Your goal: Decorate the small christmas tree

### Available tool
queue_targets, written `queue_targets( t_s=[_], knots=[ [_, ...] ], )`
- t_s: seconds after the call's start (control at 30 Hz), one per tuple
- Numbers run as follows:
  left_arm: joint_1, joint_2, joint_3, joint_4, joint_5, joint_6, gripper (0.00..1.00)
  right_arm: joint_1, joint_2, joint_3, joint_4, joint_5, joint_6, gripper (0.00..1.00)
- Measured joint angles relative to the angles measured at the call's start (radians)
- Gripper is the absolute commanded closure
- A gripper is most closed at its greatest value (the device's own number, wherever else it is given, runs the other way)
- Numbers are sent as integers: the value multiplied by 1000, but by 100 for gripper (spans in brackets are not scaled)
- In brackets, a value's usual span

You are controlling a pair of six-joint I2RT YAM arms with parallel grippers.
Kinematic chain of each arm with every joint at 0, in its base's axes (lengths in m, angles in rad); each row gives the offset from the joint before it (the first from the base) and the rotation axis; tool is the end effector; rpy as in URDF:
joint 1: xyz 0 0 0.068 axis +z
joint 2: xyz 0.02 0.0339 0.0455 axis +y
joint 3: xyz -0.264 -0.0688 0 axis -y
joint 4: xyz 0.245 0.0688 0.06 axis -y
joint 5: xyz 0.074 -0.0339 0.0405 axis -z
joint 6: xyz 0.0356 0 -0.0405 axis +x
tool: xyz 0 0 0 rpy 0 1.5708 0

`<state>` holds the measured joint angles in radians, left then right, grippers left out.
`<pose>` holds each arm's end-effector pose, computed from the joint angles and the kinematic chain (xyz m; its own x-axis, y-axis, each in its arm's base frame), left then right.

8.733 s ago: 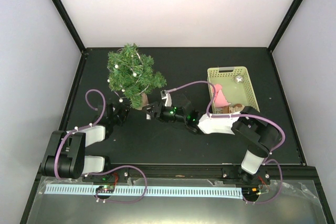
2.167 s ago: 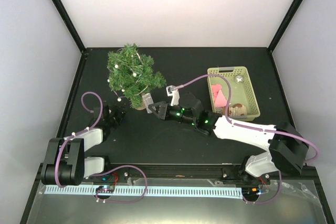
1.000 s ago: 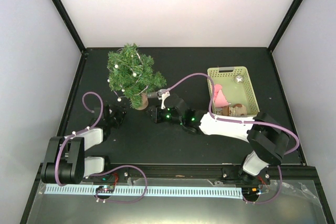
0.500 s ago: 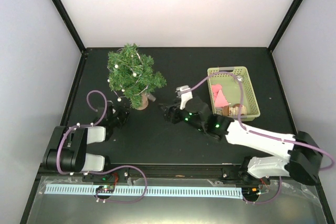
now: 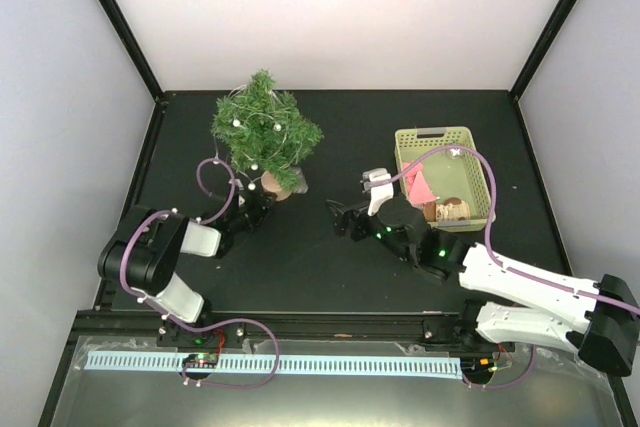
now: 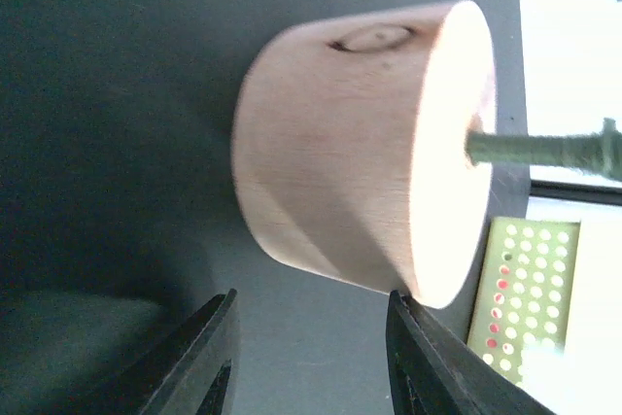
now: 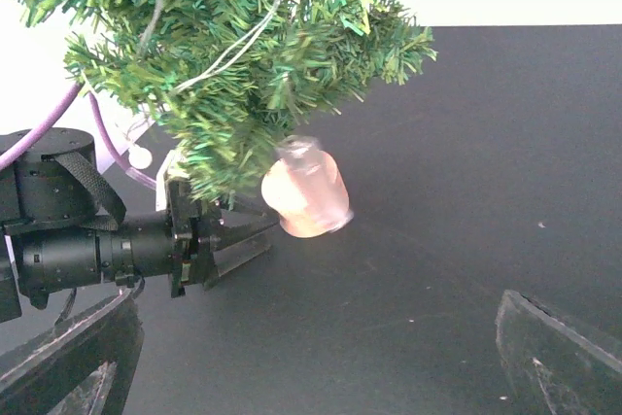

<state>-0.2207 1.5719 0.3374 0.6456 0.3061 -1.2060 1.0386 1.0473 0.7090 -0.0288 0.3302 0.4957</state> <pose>0.2392 -0.0647 0.1061 -0.6168 -0.7745 -0.1403 -0.3446 0.4259 -0.8365 0.1315 0.2006 0.2788 -0.4749 0.0803 -0.8764 -0.4953 0.7987 0.3416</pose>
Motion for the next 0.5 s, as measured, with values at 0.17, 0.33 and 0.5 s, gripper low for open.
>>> queue_targets(
  t_s=[0.17, 0.33, 0.5],
  knots=[
    [-68, 37, 55, 23, -16, -9, 58, -3, -69, -21, -19, 43, -26, 0],
    [-114, 46, 77, 60, -47, -29, 59, -23, -113, -45, -26, 98, -21, 0],
    [-128, -9, 32, 38, -96, -66, 57, -92, -139, -63, -68, 140, 0, 0]
  ],
)
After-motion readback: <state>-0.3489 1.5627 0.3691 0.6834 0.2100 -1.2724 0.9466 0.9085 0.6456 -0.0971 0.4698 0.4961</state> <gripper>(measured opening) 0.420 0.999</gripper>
